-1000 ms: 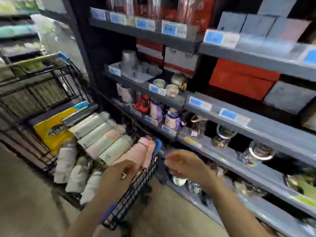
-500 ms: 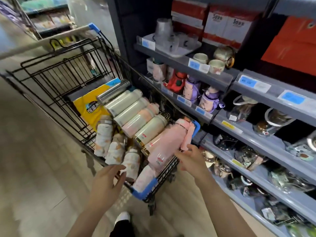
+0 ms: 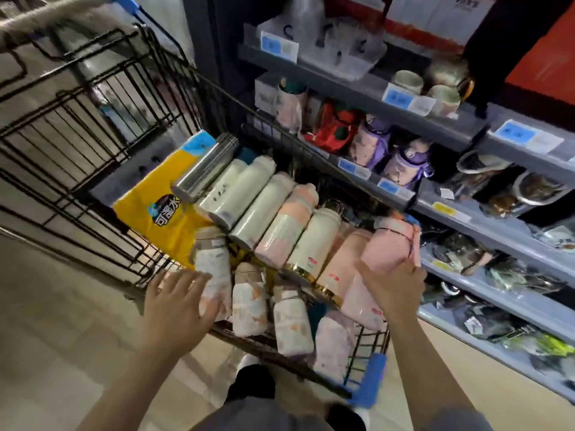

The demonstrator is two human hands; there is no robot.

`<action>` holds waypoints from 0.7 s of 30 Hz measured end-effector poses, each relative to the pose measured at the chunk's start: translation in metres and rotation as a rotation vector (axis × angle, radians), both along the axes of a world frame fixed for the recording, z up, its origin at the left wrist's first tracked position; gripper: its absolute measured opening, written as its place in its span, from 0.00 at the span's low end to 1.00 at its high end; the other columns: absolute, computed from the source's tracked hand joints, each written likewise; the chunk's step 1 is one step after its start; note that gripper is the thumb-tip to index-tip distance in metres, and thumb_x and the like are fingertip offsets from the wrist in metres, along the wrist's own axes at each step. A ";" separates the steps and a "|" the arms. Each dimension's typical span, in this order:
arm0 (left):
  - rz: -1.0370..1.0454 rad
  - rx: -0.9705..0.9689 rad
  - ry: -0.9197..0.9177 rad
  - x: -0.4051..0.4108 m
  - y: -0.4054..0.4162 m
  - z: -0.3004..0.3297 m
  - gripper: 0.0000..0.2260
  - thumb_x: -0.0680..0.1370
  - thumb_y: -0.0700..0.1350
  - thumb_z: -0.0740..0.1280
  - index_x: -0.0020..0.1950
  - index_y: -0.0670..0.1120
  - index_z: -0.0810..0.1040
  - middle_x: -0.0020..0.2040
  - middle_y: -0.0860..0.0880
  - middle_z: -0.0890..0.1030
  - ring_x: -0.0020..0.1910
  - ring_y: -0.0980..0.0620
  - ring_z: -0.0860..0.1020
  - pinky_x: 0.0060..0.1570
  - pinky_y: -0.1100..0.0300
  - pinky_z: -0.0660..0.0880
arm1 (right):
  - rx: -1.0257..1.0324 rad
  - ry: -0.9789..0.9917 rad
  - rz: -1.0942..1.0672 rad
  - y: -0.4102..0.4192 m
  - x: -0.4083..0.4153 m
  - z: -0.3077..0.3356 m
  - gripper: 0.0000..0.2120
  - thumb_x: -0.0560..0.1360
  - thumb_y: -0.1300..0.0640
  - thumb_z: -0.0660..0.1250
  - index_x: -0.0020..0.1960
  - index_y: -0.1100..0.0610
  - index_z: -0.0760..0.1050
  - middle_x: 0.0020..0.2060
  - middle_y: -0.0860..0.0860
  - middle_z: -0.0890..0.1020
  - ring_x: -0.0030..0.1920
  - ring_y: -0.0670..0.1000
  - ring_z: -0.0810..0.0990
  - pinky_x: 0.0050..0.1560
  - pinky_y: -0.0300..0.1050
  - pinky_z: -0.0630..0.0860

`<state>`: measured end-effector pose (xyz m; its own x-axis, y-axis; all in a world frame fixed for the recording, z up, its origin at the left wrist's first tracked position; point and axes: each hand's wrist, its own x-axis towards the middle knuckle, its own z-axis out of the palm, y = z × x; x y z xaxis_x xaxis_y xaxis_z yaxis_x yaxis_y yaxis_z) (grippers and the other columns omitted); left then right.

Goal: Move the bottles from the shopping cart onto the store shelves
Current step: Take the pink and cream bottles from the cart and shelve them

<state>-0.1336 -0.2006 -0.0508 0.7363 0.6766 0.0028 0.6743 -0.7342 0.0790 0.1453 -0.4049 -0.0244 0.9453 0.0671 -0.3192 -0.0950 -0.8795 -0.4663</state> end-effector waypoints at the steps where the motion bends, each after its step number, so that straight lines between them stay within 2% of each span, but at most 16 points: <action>1: -0.007 -0.002 -0.031 0.000 -0.002 -0.001 0.24 0.76 0.60 0.55 0.54 0.48 0.84 0.52 0.46 0.84 0.56 0.43 0.81 0.62 0.44 0.64 | -0.033 -0.014 -0.015 0.004 -0.001 -0.001 0.52 0.65 0.33 0.72 0.74 0.62 0.54 0.71 0.60 0.59 0.71 0.63 0.60 0.65 0.58 0.66; 4: -0.015 0.000 -0.114 0.002 -0.006 -0.001 0.22 0.76 0.58 0.56 0.52 0.47 0.85 0.50 0.48 0.85 0.53 0.44 0.82 0.60 0.48 0.65 | -0.091 -0.030 -0.072 0.011 -0.001 -0.008 0.54 0.64 0.30 0.71 0.75 0.60 0.52 0.71 0.60 0.59 0.70 0.62 0.60 0.64 0.59 0.66; 9: -0.063 0.133 -0.286 0.004 -0.005 -0.005 0.21 0.78 0.55 0.57 0.48 0.45 0.85 0.46 0.47 0.85 0.49 0.44 0.83 0.53 0.48 0.68 | -0.253 -0.116 -0.122 0.024 -0.002 -0.018 0.60 0.60 0.27 0.71 0.75 0.62 0.49 0.70 0.61 0.63 0.68 0.63 0.64 0.64 0.58 0.69; 12: -0.068 0.130 -0.295 0.004 -0.006 -0.005 0.23 0.79 0.56 0.54 0.48 0.44 0.85 0.45 0.46 0.85 0.49 0.43 0.83 0.51 0.48 0.68 | -0.304 -0.190 -0.104 0.027 -0.007 -0.023 0.59 0.62 0.30 0.72 0.75 0.63 0.48 0.70 0.62 0.63 0.67 0.63 0.65 0.64 0.57 0.68; 16: -0.049 0.113 -0.268 0.006 -0.005 -0.004 0.22 0.77 0.55 0.55 0.51 0.43 0.85 0.46 0.46 0.86 0.49 0.44 0.83 0.53 0.48 0.67 | -0.325 -0.216 -0.091 0.030 -0.010 -0.029 0.54 0.67 0.34 0.71 0.76 0.64 0.48 0.71 0.61 0.63 0.68 0.63 0.64 0.66 0.55 0.63; 21: -0.024 0.051 -0.247 0.009 -0.007 0.001 0.21 0.75 0.54 0.55 0.51 0.45 0.85 0.48 0.46 0.85 0.50 0.43 0.82 0.54 0.49 0.65 | -0.323 -0.276 -0.098 0.033 -0.015 -0.031 0.52 0.67 0.38 0.73 0.75 0.64 0.50 0.69 0.62 0.65 0.66 0.63 0.66 0.65 0.55 0.62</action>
